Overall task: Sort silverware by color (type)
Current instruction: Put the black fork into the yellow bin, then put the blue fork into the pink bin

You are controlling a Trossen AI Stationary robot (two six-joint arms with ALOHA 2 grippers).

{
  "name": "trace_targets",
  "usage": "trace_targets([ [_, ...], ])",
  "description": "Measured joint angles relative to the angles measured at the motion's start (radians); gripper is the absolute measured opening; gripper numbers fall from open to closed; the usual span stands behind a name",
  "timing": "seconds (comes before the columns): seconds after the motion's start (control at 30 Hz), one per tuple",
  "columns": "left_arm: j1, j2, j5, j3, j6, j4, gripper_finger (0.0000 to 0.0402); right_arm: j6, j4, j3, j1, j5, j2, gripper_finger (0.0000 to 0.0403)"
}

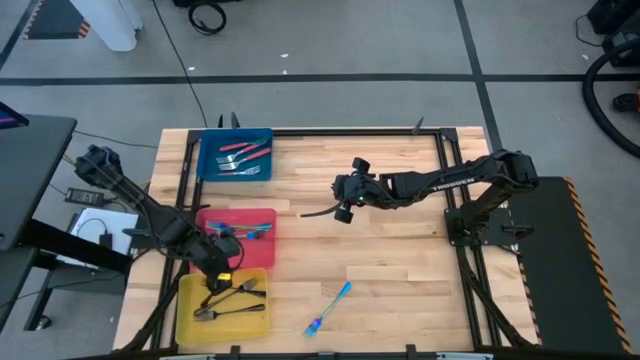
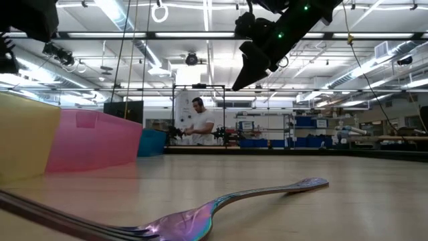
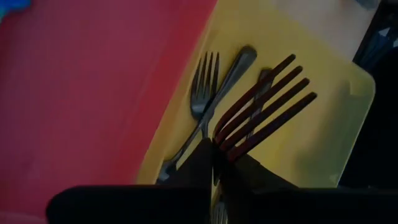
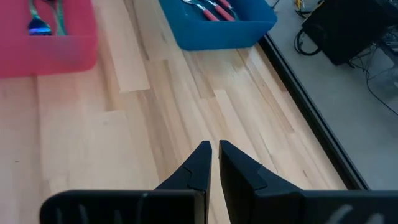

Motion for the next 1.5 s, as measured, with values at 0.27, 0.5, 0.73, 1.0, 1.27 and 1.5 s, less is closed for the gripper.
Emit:
trace_targets([
  [0.27, -0.012, 0.0, 0.006, -0.009, -0.024, 0.083, 0.0072, -0.001, 0.001, 0.0, -0.062, 0.0, 0.0, 0.0039],
  [0.5, -0.003, 0.0, 0.0, -0.009, 0.041, 0.251, 0.0095, -0.021, 0.0, 0.0, -0.134, -0.128, 0.0, 0.0039],
  [0.73, 0.053, 0.0, -0.07, -0.009, 0.265, 0.268, 0.0096, 0.031, -0.016, 0.0, -0.123, -0.71, 0.0, 0.0038],
  [1.0, 0.14, 0.0, -0.114, -0.009, 0.402, 0.268, 0.0096, -0.099, 0.001, 0.0, 0.035, -0.694, 0.0, 0.0054],
  [1.27, 0.204, 0.0, -0.114, -0.009, 0.408, 0.268, 0.0096, -0.113, 0.048, 0.0, 0.169, -0.659, 0.001, 0.0095],
  [1.5, 0.229, 0.0, -0.202, -0.009, 0.408, 0.27, 0.0096, -0.16, 0.16, 0.001, 0.274, -0.631, 0.122, 0.0116],
])
